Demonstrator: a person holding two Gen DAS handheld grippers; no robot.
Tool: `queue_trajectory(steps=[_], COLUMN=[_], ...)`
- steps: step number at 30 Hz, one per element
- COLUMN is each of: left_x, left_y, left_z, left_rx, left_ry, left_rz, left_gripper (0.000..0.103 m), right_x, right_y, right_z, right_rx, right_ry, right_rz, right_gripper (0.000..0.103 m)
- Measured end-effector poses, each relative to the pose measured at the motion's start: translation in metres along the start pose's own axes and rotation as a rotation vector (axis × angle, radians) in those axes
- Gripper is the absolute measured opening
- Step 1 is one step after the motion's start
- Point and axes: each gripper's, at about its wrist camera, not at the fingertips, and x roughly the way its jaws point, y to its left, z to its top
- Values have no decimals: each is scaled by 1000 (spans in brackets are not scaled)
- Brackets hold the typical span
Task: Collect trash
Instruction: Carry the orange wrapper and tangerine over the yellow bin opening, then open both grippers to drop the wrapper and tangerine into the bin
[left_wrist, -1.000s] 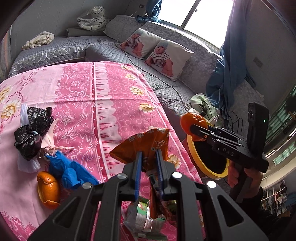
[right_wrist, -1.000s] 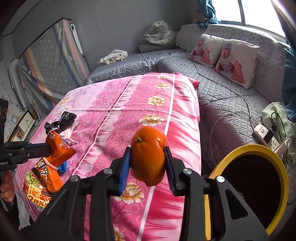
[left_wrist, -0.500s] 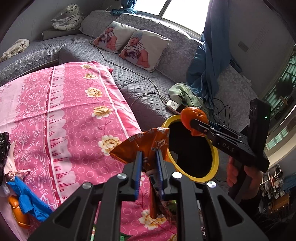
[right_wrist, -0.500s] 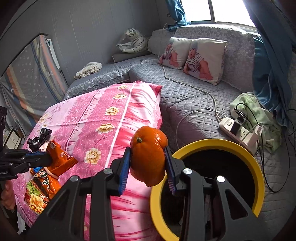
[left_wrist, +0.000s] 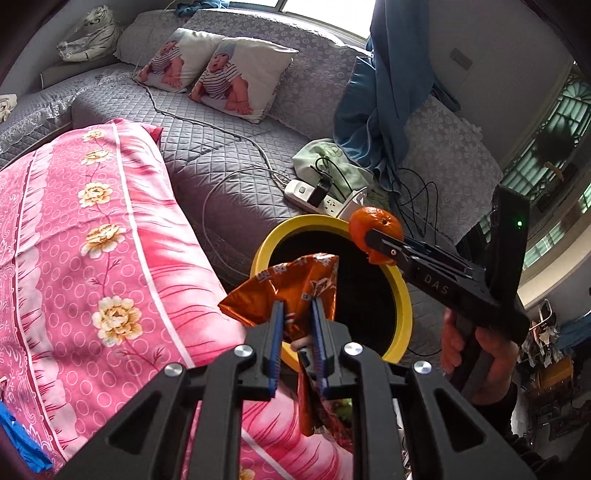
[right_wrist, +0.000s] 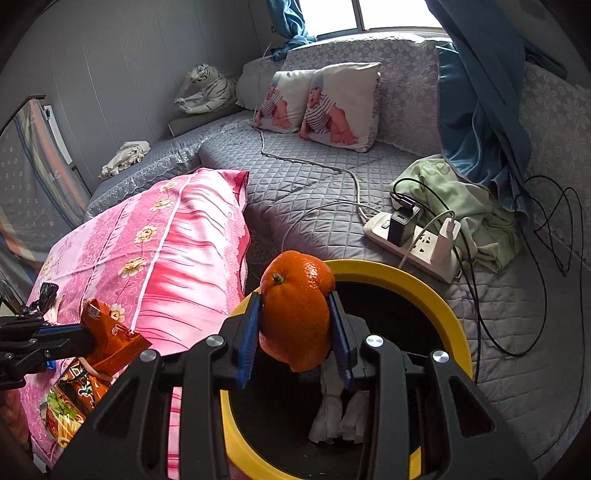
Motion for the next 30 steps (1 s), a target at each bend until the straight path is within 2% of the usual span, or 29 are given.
queue_trajectory(steps=[19,28,30], left_x=[94,111,112], left_y=[-31,-42,-42], left_z=[16,13,13], left_rx=[-3,24,12], left_ry=[98,116,121], left_rz=[24,22,10], left_gripper=[14,15,26], right_x=[36,44,44], right_y=[-56,-67,-71], right_z=[-3,-2,-1], right_rx=[89,110,125], right_ry=[84,98,98], right_rz=[-74,-103,-106], right_gripper=[34,38,42])
